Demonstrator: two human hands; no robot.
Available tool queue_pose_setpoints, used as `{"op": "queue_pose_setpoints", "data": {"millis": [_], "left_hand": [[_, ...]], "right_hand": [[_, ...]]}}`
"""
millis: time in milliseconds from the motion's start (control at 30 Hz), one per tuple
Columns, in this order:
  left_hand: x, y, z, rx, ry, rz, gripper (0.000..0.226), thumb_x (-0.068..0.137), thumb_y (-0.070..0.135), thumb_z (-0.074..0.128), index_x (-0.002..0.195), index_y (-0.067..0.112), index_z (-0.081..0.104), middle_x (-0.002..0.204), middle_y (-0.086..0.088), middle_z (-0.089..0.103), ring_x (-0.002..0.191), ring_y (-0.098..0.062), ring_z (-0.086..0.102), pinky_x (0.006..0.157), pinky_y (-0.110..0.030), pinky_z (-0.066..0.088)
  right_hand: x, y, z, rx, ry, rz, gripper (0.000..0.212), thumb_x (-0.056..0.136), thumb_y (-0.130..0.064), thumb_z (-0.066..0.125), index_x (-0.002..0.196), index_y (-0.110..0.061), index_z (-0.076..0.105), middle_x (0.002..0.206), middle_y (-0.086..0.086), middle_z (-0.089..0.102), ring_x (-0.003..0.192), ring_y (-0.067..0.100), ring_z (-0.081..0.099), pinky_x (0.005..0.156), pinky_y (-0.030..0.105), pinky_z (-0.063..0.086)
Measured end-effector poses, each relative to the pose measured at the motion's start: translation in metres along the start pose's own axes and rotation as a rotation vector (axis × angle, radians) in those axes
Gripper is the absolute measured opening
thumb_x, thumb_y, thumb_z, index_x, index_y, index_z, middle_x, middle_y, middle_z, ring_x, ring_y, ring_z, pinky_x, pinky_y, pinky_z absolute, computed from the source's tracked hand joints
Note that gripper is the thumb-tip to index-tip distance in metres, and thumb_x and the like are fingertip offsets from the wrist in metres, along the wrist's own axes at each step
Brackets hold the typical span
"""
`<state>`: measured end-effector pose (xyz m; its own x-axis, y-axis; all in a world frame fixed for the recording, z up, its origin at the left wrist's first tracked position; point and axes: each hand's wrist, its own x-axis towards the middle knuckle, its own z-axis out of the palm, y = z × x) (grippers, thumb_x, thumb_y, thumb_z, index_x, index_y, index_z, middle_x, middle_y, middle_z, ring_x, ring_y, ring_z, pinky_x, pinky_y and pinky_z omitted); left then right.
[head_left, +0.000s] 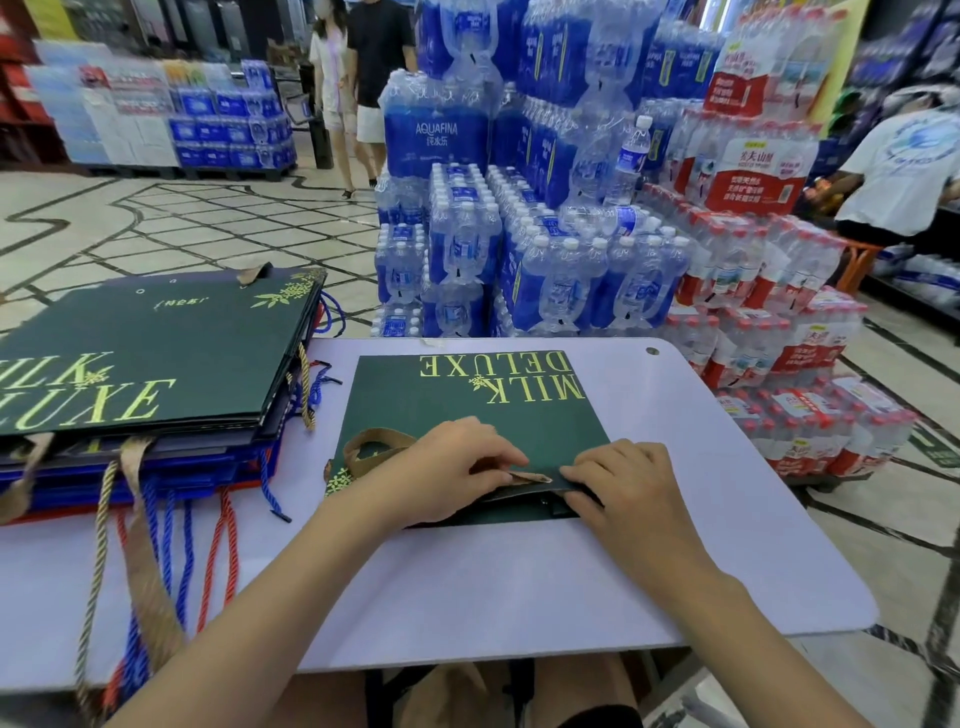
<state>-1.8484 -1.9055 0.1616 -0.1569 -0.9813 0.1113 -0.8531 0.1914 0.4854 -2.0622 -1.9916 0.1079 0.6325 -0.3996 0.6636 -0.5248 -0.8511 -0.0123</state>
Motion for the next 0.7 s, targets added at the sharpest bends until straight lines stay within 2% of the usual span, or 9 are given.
{"op": "queue_pose_setpoints", "data": {"millis": [100, 200, 267, 367, 433, 533, 600, 700], "left_hand": [[0.006, -0.006, -0.005, 0.065, -0.011, 0.011, 0.019, 0.097, 0.023, 0.055, 0.108, 0.020, 0.070, 0.096, 0.008, 0.061, 0.093, -0.009, 0.052, 0.088, -0.025, 0.041], [0.014, -0.011, -0.006, 0.073, 0.025, -0.025, 0.017, 0.098, 0.023, 0.053, 0.103, 0.020, 0.069, 0.093, 0.012, 0.057, 0.087, -0.006, 0.052, 0.088, -0.032, 0.045], [0.018, -0.011, -0.008, 0.119, 0.002, -0.038, 0.015, 0.097, 0.030, 0.054, 0.101, 0.026, 0.068, 0.093, 0.014, 0.060, 0.088, -0.007, 0.055, 0.085, -0.034, 0.047], [0.019, -0.015, -0.031, 0.130, -0.082, -0.096, 0.013, 0.090, 0.042, 0.063, 0.091, 0.031, 0.068, 0.080, 0.020, 0.061, 0.075, 0.001, 0.054, 0.069, -0.023, 0.044], [0.019, -0.021, -0.055, 0.108, -0.119, -0.136, 0.011, 0.087, 0.038, 0.068, 0.089, 0.028, 0.070, 0.077, 0.016, 0.062, 0.070, 0.002, 0.052, 0.065, -0.019, 0.040], [0.023, -0.034, -0.077, 0.020, -0.042, -0.150, 0.004, 0.088, 0.027, 0.069, 0.091, 0.025, 0.071, 0.083, 0.015, 0.066, 0.076, 0.002, 0.057, 0.071, -0.019, 0.044], [0.030, -0.040, -0.077, -0.023, 0.048, -0.142, 0.006, 0.089, 0.021, 0.067, 0.094, 0.021, 0.070, 0.088, 0.013, 0.067, 0.084, -0.001, 0.061, 0.078, -0.020, 0.048], [0.040, -0.045, -0.060, 0.051, 0.124, -0.118, 0.009, 0.091, 0.016, 0.064, 0.099, 0.016, 0.068, 0.093, 0.008, 0.063, 0.092, -0.010, 0.059, 0.083, -0.025, 0.048]], "right_hand": [[0.000, -0.001, 0.000, 0.023, -0.014, -0.027, 0.024, 0.088, -0.031, 0.052, 0.080, -0.018, 0.071, 0.083, -0.008, 0.066, 0.077, 0.017, 0.063, 0.076, 0.029, 0.033], [-0.001, -0.002, 0.001, 0.065, -0.052, -0.075, 0.031, 0.092, -0.037, 0.051, 0.083, -0.018, 0.074, 0.084, -0.008, 0.068, 0.078, 0.014, 0.061, 0.076, 0.027, 0.036], [-0.003, -0.002, 0.001, 0.107, -0.085, -0.073, 0.035, 0.095, -0.038, 0.049, 0.086, -0.017, 0.076, 0.086, -0.008, 0.068, 0.079, 0.014, 0.061, 0.074, 0.026, 0.041], [-0.005, -0.002, -0.003, 0.174, -0.148, -0.025, 0.032, 0.093, -0.038, 0.052, 0.091, -0.017, 0.077, 0.090, -0.009, 0.068, 0.081, 0.012, 0.061, 0.069, 0.025, 0.050], [-0.005, -0.004, -0.007, 0.254, -0.192, 0.047, 0.028, 0.087, -0.038, 0.056, 0.090, -0.019, 0.076, 0.095, -0.012, 0.068, 0.088, 0.008, 0.061, 0.074, 0.025, 0.051], [-0.001, -0.007, -0.011, 0.384, -0.290, 0.183, 0.021, 0.076, -0.039, 0.053, 0.087, -0.025, 0.064, 0.110, -0.020, 0.062, 0.107, -0.003, 0.054, 0.090, 0.021, 0.039], [-0.001, -0.006, -0.011, 0.411, -0.321, 0.208, 0.021, 0.071, -0.038, 0.049, 0.086, -0.027, 0.058, 0.114, -0.025, 0.059, 0.113, -0.006, 0.049, 0.093, 0.022, 0.034], [0.001, -0.006, -0.013, 0.441, -0.303, 0.248, 0.016, 0.075, -0.042, 0.048, 0.078, -0.029, 0.056, 0.109, -0.029, 0.059, 0.113, -0.006, 0.049, 0.094, 0.028, 0.035]]}}
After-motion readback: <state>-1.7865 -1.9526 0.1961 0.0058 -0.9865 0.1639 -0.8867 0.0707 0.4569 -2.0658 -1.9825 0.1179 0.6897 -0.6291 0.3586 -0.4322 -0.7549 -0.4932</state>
